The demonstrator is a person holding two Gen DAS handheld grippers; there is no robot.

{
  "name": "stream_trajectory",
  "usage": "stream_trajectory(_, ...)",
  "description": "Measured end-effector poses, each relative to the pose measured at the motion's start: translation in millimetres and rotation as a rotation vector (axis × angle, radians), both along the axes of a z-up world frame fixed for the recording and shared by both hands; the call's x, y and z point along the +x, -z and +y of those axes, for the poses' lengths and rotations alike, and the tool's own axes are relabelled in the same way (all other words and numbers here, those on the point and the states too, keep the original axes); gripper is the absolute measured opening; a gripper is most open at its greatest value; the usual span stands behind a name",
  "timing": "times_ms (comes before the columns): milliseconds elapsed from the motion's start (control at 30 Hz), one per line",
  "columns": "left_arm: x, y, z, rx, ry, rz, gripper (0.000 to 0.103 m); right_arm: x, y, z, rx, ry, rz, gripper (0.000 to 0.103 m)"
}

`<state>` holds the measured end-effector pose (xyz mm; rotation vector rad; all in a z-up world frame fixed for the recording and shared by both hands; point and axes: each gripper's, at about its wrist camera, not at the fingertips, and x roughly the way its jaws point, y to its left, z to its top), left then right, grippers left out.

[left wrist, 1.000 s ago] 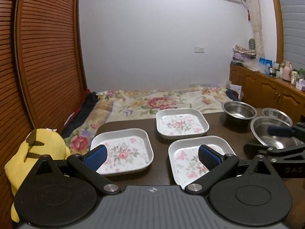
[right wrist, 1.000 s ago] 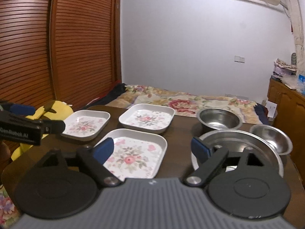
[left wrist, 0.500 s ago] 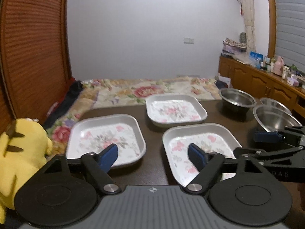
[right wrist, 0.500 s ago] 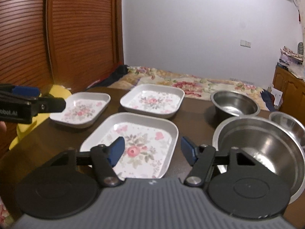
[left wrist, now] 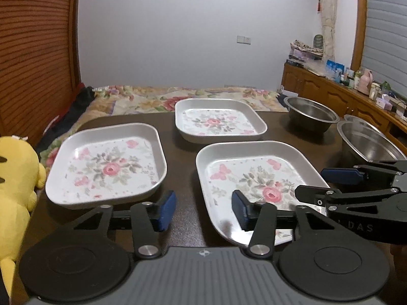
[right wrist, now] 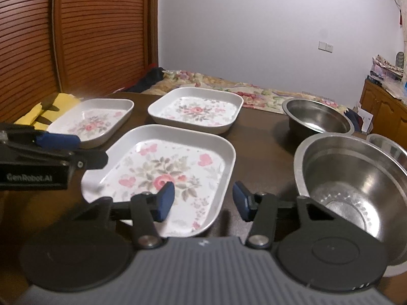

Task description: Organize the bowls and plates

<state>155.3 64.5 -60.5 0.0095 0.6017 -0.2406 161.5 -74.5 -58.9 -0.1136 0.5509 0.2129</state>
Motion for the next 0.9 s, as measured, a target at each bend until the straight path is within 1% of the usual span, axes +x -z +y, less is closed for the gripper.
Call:
stream_trajectory(100,2,1,-1,-0.001,0.001,0.004,0.040,4,2,-1,0.004,0.006,0.009,0.050)
stream_trajectory(167,4,2,-2,-0.010,0.008,0.007,0.034,6,4,-2,0.012,0.013,0.015,0.048)
stream_trajectory(233,4,2,-3,-0.016,0.006,0.006,0.033,8,5,-3,0.022,0.020,0.020,0.045)
stream_trajectory(267,5,3,-3,-0.018,0.005,0.008,0.029,9,5,-4,0.031,0.025,0.025,0.043)
stream_trajectory(333,7,5,-4,-0.022,0.006,0.020,0.027,10,7,-6,0.051,0.029,0.034,0.039)
stream_trajectory(433,7,6,-5,-0.024,0.014,0.025,0.022,11,9,-8,0.073,0.035,0.040,0.038)
stream_trajectory(500,8,7,-6,-0.021,0.019,0.029,0.020,10,10,-9,0.075,0.040,0.038,0.037)
stream_trajectory(567,8,9,-7,-0.017,0.017,0.036,0.017,10,10,-9,0.084,0.042,0.032,0.035)
stream_trajectory(700,7,11,-5,-0.029,0.010,0.040,0.015,10,11,-13,0.119,0.055,0.032,0.030)
stream_trajectory(800,1,9,-7,0.003,0.003,0.032,0.014,10,12,-18,0.149,0.056,0.036,0.025)
stream_trajectory(900,-7,5,-3,-0.015,0.005,0.027,0.014,9,12,-18,0.137,0.030,0.037,0.022)
